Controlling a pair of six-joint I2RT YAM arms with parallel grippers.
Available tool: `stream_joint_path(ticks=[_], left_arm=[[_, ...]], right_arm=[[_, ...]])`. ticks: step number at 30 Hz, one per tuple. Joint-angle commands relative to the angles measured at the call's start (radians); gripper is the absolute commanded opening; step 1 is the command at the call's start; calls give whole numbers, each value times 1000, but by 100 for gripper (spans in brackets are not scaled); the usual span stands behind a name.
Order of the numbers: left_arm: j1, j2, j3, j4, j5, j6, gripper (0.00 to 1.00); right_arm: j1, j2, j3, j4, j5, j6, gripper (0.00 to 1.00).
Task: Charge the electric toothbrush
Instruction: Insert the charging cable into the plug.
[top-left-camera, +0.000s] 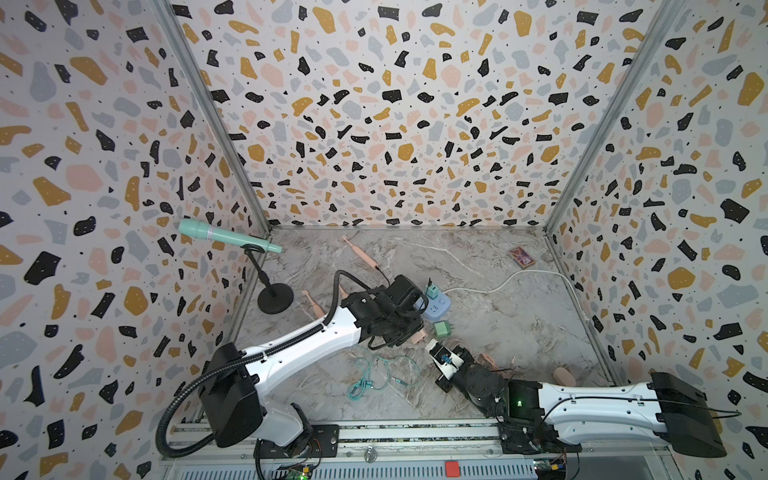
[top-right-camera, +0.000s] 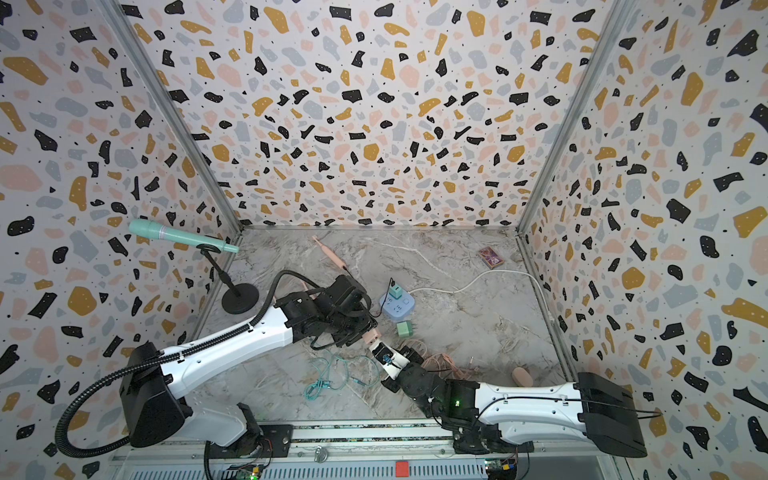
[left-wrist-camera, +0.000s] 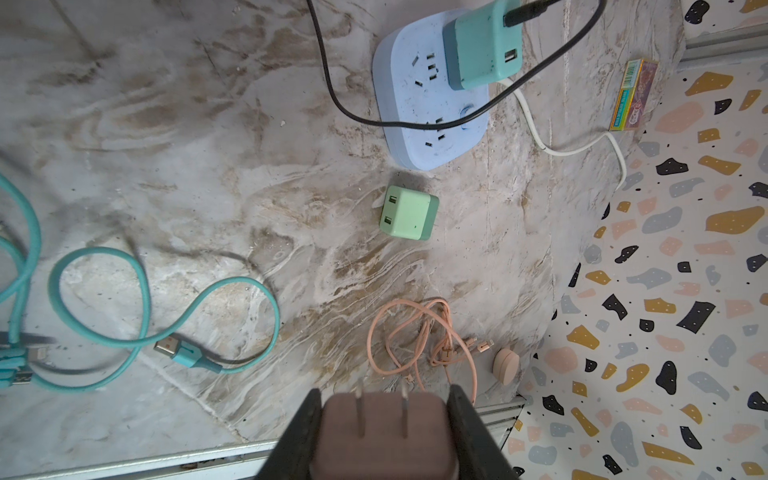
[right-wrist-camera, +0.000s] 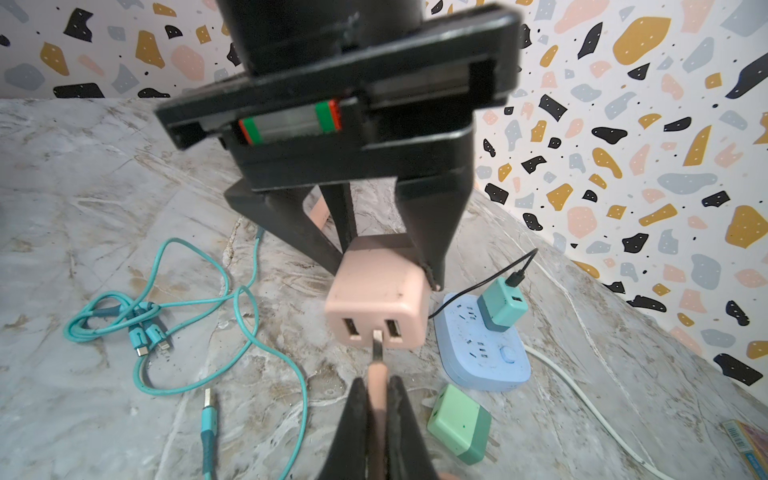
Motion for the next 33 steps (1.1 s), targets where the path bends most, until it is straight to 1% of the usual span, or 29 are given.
stream_joint_path(ticks=[1,10,20,29,33], left_arm=[[3,-4,-13,23,22,-2,0],[3,5,-14,2,19,-4,0],[2,8,-10,-14,21,-6,0],[2,9,-14,-11,27,-6,0],[2,15,-7,-15,27,-4,0]], right_arm=[[4,-3,36,43,51,3,0],[21,29,59,63,72,-9,0],[23,56,52,72,147,-4,0],[26,74,63,89,139,16,0],[31,89,68,107,159,11,0]])
